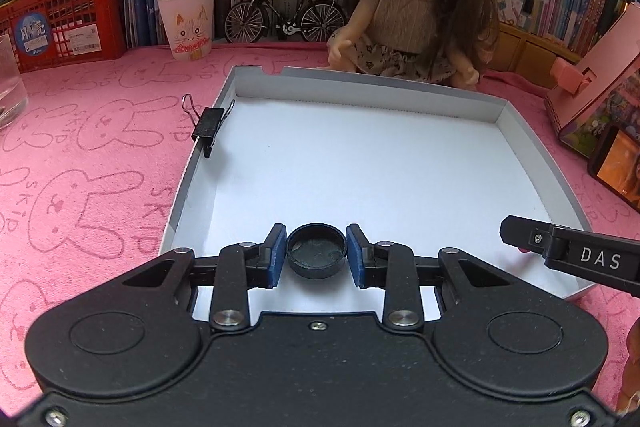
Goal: Organize rigid objects
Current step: 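Carry both into the white tray and open both tools to release them, then withdraw both open tools from the tray back toward the remaining objects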
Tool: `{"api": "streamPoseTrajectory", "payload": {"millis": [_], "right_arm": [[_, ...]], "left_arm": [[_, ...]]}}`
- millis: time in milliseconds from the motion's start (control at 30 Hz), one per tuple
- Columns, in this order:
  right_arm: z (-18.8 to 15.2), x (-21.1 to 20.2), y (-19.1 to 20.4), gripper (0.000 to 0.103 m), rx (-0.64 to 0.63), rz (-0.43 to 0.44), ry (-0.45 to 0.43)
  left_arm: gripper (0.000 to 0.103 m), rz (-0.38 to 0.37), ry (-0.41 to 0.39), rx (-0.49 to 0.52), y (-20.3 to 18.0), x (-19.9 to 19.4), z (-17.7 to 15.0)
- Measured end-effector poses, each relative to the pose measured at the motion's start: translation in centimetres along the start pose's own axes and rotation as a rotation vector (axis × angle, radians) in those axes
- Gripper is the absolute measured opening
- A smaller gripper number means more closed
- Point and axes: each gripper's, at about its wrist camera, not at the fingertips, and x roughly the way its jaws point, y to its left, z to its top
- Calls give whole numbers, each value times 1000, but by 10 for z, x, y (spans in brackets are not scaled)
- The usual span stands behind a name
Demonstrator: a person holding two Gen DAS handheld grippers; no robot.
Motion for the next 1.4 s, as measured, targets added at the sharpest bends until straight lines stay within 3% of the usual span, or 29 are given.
{"api": "streamPoseTrajectory", "payload": {"millis": [300,367,500,667,767,1033,1400], "right_arm": [[-2,1,1,54,-13,-5,-9],[-3,-1,1,61,-9,5,-16],[-6,-7,1,65,-29,8,-38],[-11,-21,2,77,-59,18,-87],[-15,-32,3,84,-86,31,-124],[-28,-64,-2,96,-100,55,-205],[-57,-103,-3,103,-153,83,-282]], "left_arm": [[31,18,-17,39,-6,0,-3],[42,17,-17,49,-6,-2,-4],[53,26,-42,66,-7,-10,-5],[78,16,-89,86,-7,-28,-7],[84,9,-128,107,-9,-42,-10],[88,-9,-197,145,-13,-77,-26],[89,-73,-223,112,-3,-115,-60]]}}
